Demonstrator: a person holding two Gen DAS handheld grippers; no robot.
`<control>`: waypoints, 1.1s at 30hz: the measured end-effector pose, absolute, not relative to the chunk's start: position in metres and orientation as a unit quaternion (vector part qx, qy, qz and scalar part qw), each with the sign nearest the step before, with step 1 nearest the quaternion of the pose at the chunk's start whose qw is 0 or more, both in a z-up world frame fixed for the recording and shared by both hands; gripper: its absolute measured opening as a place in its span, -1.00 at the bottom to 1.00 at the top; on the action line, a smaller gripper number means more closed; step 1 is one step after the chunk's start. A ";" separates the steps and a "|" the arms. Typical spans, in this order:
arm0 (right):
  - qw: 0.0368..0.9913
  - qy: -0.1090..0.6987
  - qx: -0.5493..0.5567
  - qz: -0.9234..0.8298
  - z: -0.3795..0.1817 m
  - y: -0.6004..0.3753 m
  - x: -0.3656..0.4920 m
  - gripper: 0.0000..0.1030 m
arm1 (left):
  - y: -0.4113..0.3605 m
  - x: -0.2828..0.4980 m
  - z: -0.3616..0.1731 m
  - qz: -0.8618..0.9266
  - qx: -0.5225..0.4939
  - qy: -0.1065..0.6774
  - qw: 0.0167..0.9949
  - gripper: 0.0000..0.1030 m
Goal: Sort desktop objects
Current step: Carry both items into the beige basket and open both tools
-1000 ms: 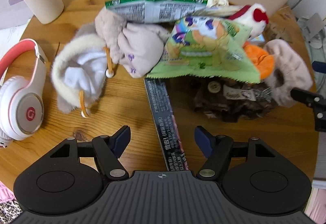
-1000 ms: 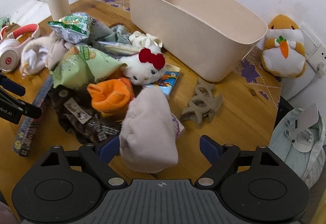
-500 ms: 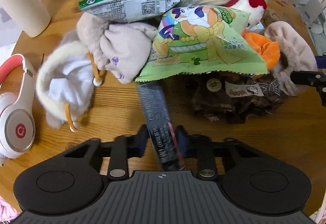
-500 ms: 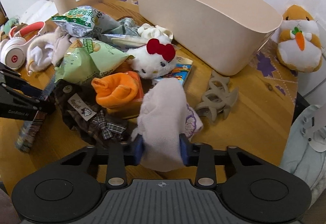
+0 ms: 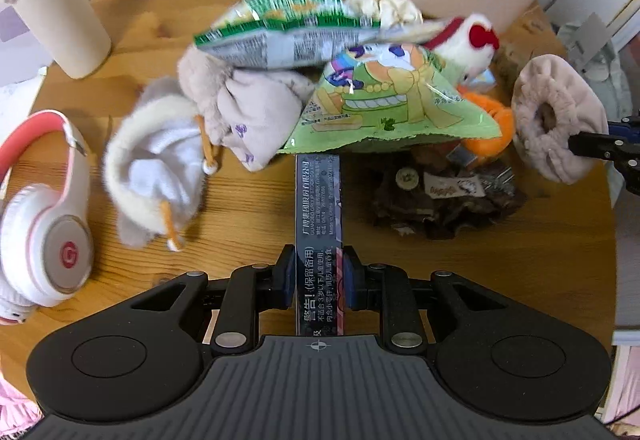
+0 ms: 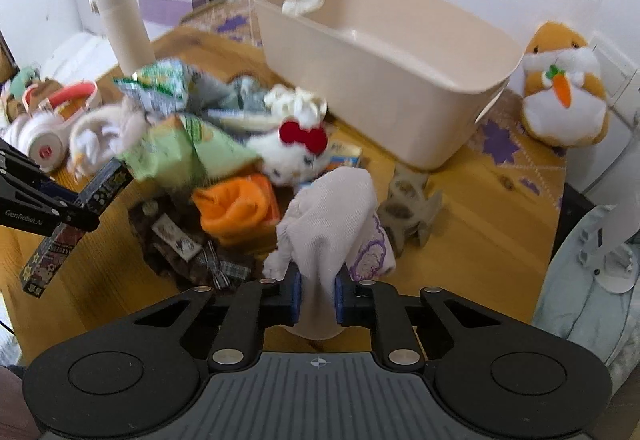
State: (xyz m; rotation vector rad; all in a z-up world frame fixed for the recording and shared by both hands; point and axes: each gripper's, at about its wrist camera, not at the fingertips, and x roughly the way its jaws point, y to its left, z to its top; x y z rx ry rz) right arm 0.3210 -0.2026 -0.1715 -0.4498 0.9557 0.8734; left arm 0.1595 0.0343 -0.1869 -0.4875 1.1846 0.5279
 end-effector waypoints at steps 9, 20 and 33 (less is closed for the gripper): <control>0.802 0.397 -0.187 0.405 -0.126 -0.208 0.335 -0.71 | 0.041 0.174 -0.127 0.234 -0.206 0.521 0.795 -0.55; 0.831 0.345 -0.189 0.395 -0.091 -0.198 0.364 -0.71 | 0.060 0.225 -0.055 0.225 -0.146 0.431 0.861 -0.55; 0.845 0.317 -0.226 0.366 -0.091 -0.163 0.428 -0.71 | 0.099 0.348 -0.022 0.200 -0.094 0.362 0.906 -0.55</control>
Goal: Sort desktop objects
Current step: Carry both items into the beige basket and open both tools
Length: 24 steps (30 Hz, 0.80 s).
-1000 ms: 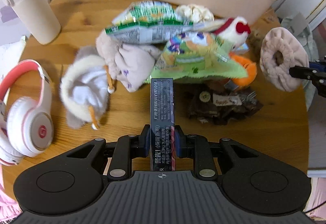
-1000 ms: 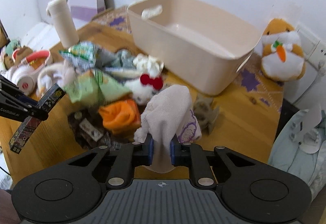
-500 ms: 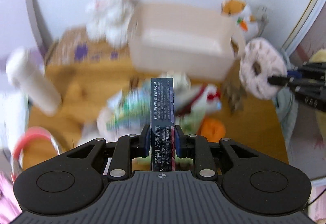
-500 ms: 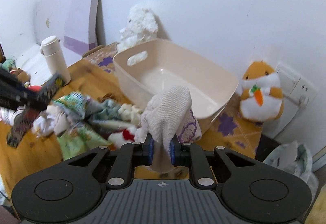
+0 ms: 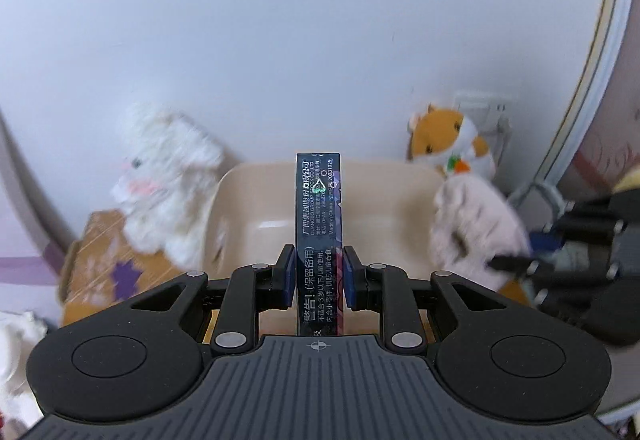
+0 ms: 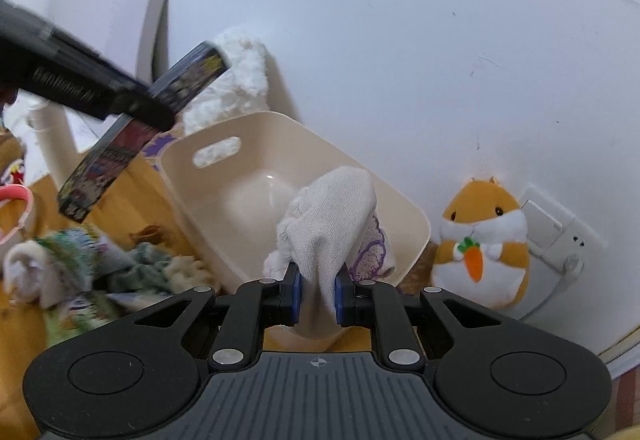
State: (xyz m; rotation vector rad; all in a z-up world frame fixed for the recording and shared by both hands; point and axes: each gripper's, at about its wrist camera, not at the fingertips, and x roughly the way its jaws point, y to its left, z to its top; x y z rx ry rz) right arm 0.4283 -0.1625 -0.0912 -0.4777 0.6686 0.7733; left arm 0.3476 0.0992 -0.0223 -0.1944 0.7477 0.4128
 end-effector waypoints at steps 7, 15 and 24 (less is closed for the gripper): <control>0.850 0.343 -0.214 0.339 -0.119 -0.138 0.471 -0.71 | 0.118 0.417 -0.056 0.212 -0.083 0.386 0.894 -0.55; 0.840 0.389 -0.194 0.326 -0.149 -0.118 0.488 -0.71 | 0.133 0.448 -0.118 0.210 -0.058 0.436 0.873 -0.54; 0.840 0.404 -0.180 0.314 -0.158 -0.118 0.487 -0.22 | 0.130 0.449 -0.128 0.206 -0.052 0.441 0.872 0.15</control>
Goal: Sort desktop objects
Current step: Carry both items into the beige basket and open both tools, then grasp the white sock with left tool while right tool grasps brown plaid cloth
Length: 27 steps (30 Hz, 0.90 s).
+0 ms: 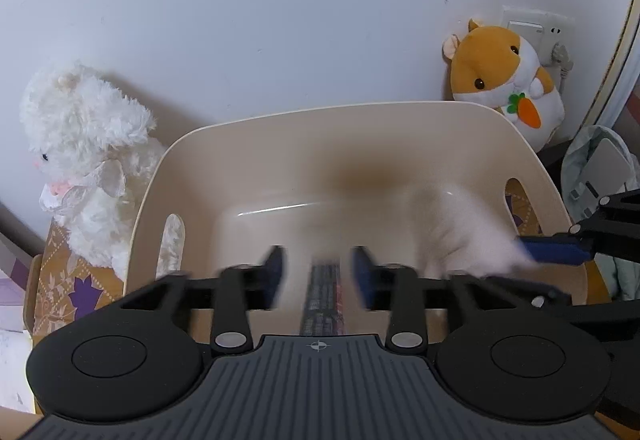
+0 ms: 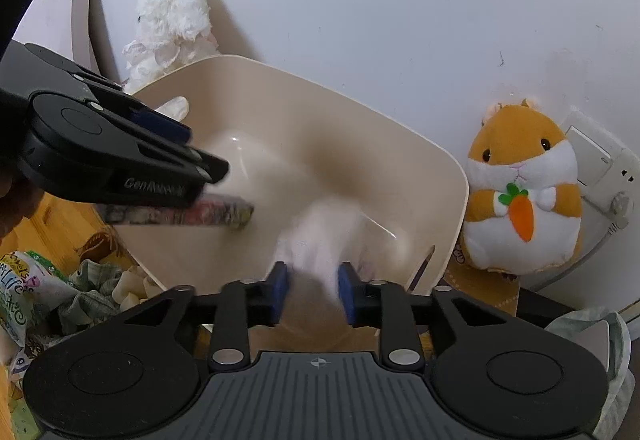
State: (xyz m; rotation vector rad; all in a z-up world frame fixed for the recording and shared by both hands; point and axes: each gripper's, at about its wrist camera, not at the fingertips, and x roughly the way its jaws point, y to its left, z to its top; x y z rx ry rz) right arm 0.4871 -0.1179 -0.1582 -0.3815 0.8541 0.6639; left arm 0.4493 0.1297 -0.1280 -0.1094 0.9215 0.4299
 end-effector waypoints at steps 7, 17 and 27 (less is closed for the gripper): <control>0.855 0.377 -0.186 0.305 -0.146 -0.127 0.473 0.39 | 0.131 0.435 -0.115 0.195 -0.077 0.428 0.879 0.29; 0.874 0.343 -0.179 0.294 -0.128 -0.149 0.436 0.98 | 0.138 0.388 -0.088 0.213 -0.096 0.405 0.884 0.37; 0.875 0.359 -0.151 0.286 -0.140 -0.176 0.406 1.00 | 0.145 0.310 -0.082 0.233 -0.109 0.407 0.877 0.38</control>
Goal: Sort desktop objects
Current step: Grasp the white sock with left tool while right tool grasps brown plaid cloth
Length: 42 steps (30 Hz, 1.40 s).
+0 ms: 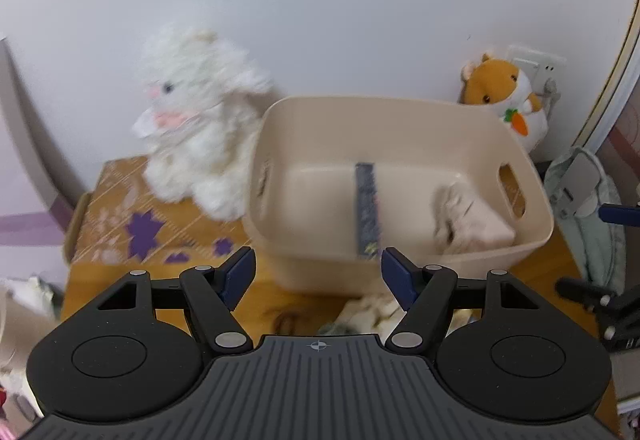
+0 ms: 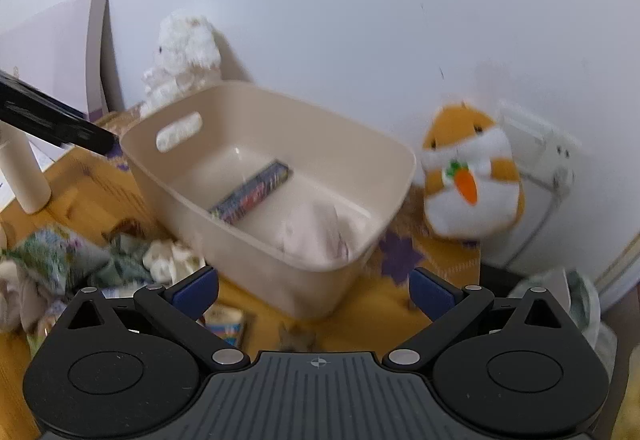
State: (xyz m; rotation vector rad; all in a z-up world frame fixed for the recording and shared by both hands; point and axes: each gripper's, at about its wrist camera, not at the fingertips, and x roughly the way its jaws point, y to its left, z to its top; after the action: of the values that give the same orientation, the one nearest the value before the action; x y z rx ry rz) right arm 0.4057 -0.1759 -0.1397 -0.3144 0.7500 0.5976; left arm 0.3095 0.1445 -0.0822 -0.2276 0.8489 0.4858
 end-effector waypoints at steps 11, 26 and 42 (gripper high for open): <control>0.860 0.434 -0.116 0.241 -0.180 -0.215 0.389 1.00 | 0.150 0.223 -0.104 0.259 -0.131 0.440 0.849 0.38; 0.814 0.457 -0.140 0.329 -0.201 -0.193 0.303 1.00 | 0.130 0.165 -0.157 0.214 -0.126 0.528 0.812 0.38; 0.717 0.388 -0.290 0.501 -0.212 -0.122 0.240 0.64 | 0.139 0.152 -0.193 0.225 -0.127 0.564 0.784 0.42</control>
State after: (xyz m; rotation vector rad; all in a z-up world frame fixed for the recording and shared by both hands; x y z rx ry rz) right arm 0.2402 -0.1221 -0.2118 -0.6408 0.8574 1.1089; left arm 0.1516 0.1394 -0.1929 -0.2746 1.2170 0.4847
